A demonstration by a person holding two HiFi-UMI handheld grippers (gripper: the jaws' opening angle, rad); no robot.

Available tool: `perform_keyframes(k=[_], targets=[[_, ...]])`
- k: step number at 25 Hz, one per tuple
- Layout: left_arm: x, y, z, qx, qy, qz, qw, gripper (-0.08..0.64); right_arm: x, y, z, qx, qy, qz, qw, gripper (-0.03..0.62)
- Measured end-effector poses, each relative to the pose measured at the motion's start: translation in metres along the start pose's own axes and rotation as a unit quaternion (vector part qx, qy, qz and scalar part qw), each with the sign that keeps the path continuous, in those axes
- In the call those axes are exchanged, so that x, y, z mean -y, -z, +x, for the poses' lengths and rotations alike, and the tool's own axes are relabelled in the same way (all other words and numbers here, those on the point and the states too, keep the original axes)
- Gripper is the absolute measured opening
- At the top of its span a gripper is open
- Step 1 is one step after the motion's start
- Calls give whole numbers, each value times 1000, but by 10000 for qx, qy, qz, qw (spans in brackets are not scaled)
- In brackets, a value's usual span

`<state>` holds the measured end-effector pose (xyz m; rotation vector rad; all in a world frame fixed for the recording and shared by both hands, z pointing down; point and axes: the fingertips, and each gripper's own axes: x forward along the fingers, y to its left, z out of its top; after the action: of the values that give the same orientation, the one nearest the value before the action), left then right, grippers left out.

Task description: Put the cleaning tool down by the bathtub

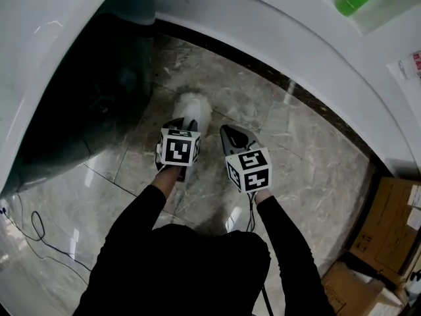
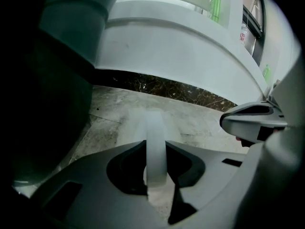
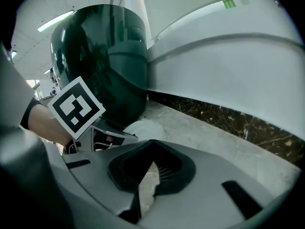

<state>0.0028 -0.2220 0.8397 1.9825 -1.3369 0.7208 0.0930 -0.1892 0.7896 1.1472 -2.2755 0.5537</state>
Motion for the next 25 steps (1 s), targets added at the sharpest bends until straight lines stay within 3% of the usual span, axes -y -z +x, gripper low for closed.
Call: perform_keyframes(k=[15,25], targets=[[-3,4,15,-52,-110,0,9999,94,-6,12,16,-244,-7,78,9997,-2],[6,1,13,6,142,-103,9998,123,-5,11,15,-250,-38,58,9997,0]])
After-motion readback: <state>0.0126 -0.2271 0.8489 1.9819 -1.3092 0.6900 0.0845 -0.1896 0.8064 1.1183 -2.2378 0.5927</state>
